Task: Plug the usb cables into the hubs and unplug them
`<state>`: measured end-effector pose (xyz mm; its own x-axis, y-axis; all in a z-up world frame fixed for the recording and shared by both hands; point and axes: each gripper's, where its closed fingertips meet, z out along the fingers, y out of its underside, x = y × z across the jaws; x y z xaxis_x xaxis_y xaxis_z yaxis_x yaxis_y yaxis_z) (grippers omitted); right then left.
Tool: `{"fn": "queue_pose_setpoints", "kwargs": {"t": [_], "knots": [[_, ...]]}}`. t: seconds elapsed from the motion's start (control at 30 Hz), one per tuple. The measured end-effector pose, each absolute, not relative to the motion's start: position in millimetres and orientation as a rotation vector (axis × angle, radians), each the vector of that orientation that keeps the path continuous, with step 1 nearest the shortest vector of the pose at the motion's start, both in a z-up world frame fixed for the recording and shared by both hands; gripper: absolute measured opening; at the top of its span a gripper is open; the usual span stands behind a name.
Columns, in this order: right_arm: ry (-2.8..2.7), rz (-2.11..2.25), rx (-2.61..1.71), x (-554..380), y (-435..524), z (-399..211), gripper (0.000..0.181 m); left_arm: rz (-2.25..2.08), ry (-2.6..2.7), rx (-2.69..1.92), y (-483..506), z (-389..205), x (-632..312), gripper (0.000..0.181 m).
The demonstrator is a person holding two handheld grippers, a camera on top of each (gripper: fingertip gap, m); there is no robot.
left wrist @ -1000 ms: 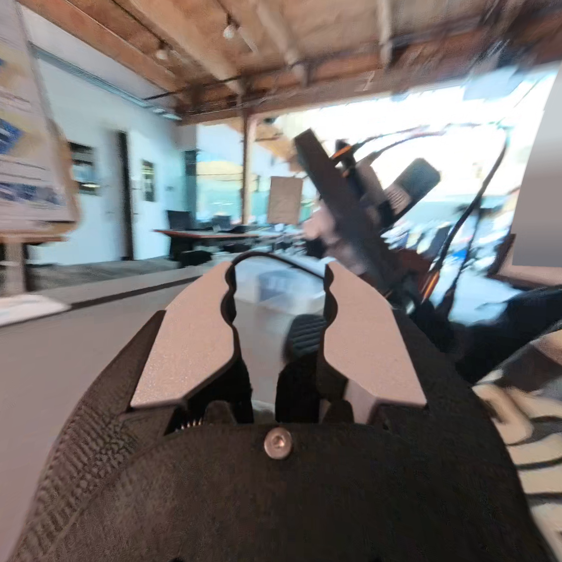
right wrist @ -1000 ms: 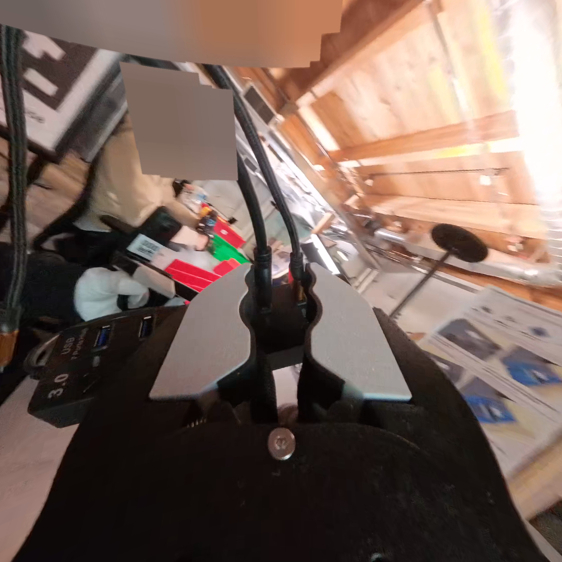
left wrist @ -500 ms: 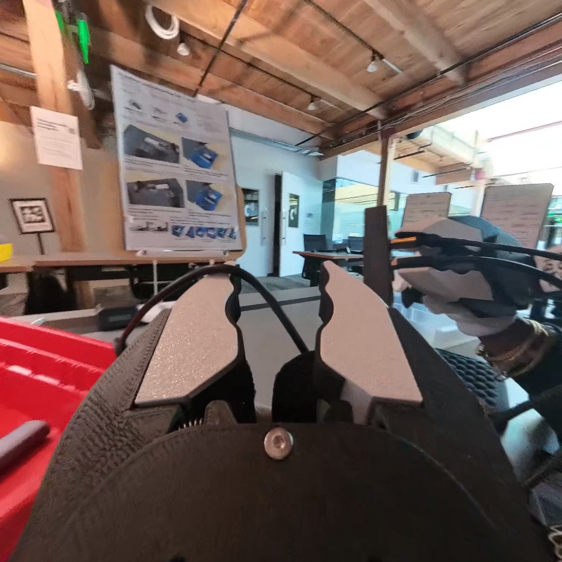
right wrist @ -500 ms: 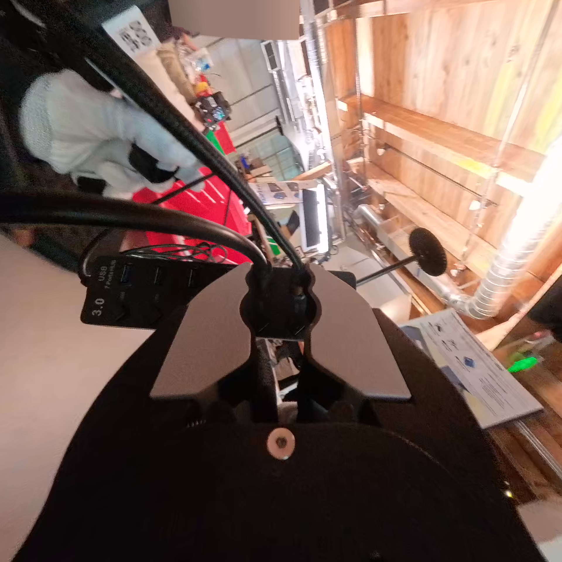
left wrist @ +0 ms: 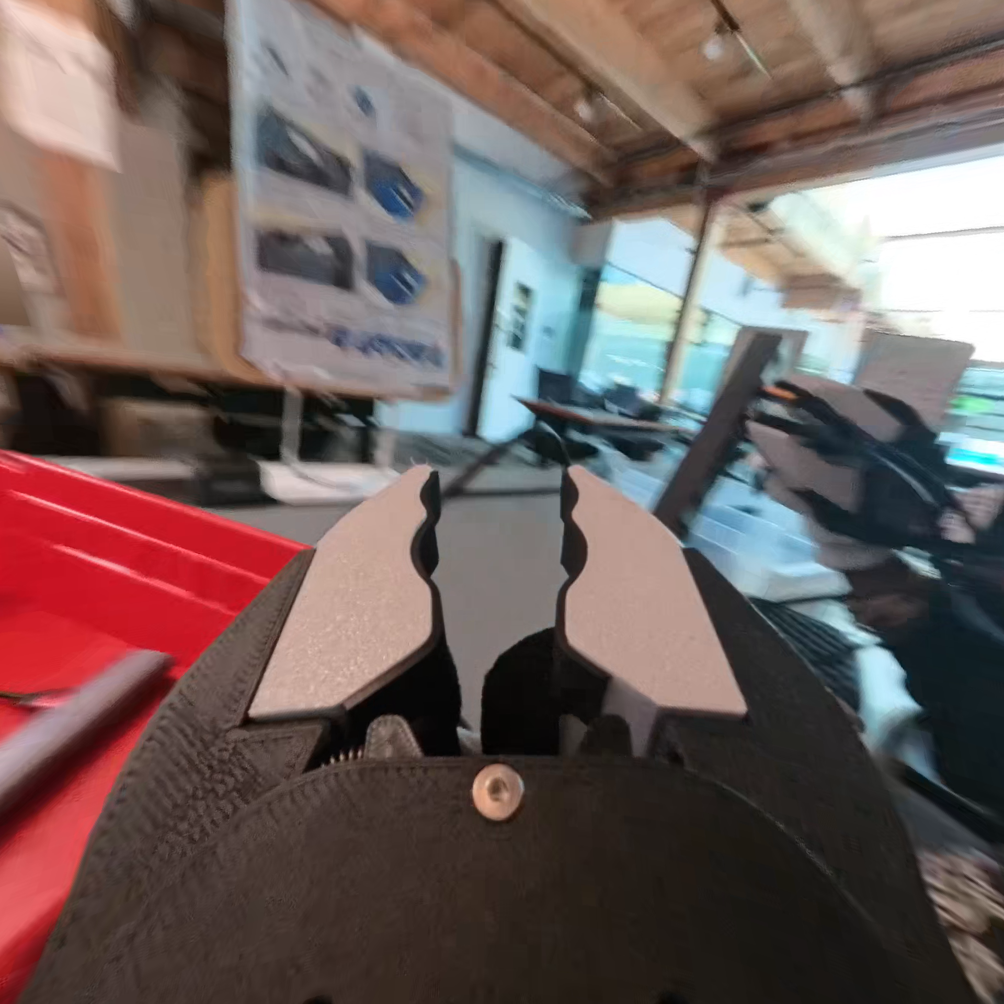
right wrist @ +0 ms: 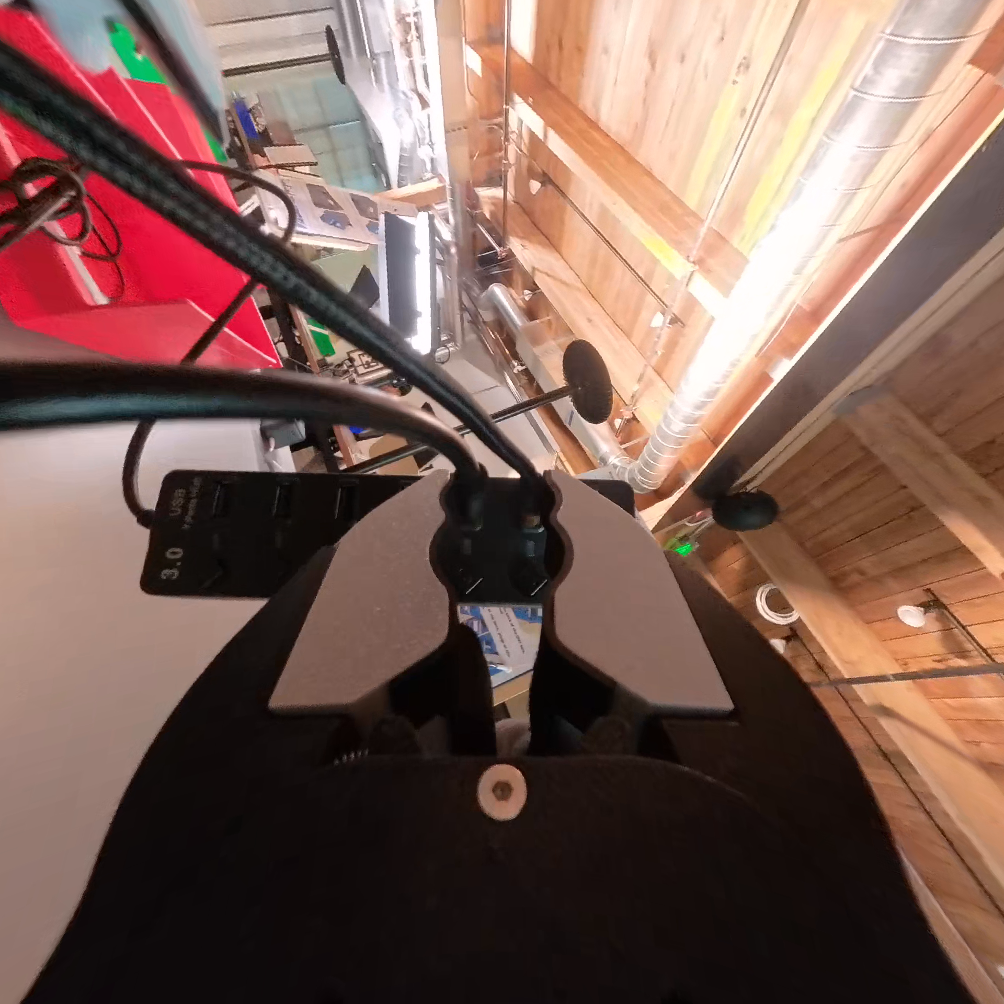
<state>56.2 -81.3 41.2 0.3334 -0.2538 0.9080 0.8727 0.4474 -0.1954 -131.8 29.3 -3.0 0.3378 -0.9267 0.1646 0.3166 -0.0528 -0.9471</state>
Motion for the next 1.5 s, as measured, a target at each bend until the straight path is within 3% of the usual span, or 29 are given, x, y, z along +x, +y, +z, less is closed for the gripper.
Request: {"fn": "queue_pose_setpoints", "kwargs": {"t": [0.2, 0.4, 0.53, 0.6, 0.63, 0.73, 0.93, 1.1, 1.13, 1.23, 1.3, 1.4, 1.5], "knots": [[-1.052, -0.81, -0.759, 33.1, -79.0, 27.0, 0.029, -0.875, 0.598, -0.61, -41.2, 54.3, -144.1, 0.049], [-1.163, -0.627, -0.699, -14.8, -90.6, 16.4, 0.029, -1.097, 1.141, -0.834, -80.6, -14.7, -33.7, 0.068], [-1.226, -0.532, -0.679, -39.9, -97.4, 8.9, 0.03, -1.089, 1.343, -0.931, -87.4, -42.3, -10.1, 0.063], [-1.252, -0.479, -0.684, -49.1, -100.6, 5.7, 0.029, -1.096, 1.436, -0.981, -88.7, -58.6, -0.6, 0.055], [-1.264, -0.463, -0.691, -52.4, -100.7, 3.5, 0.03, -1.193, 1.48, -0.942, -100.0, -60.7, 0.7, 0.042], [-1.288, -0.426, -0.705, -56.1, -100.3, -1.6, 0.03, -1.444, 1.445, -0.93, -106.5, -61.2, -0.2, 0.034], [-1.136, -0.095, -1.232, -10.0, -68.3, -20.2, 0.032, -1.063, 1.101, -1.044, -48.5, -51.2, -13.8, 0.026], [-0.524, 0.655, -1.659, 27.5, -52.6, -5.3, 0.068, -0.753, 1.059, -1.049, -34.4, -55.5, -18.3, 0.026], [-0.491, 0.78, -1.664, 22.0, -58.1, 1.2, 0.084, -0.715, 1.07, -1.057, -33.4, -58.4, -16.7, 0.026], [-0.541, 0.799, -1.759, 2.9, -73.1, 2.0, 0.109, -0.647, 1.081, -1.084, -28.9, -63.9, -14.7, 0.026], [-0.617, 0.586, -1.835, -3.3, -77.3, -6.4, 0.101, -0.633, 1.081, -1.095, -27.1, -65.4, -14.5, 0.026], [-0.699, 0.407, -1.879, -16.3, -83.5, -14.4, 0.056, -0.613, 1.092, -1.085, -28.3, -66.3, -13.5, 0.026], [-0.706, 0.361, -1.931, -25.3, -80.4, -25.5, 0.036, -0.586, 1.105, -1.066, -30.7, -67.1, -12.6, 0.026]]}}
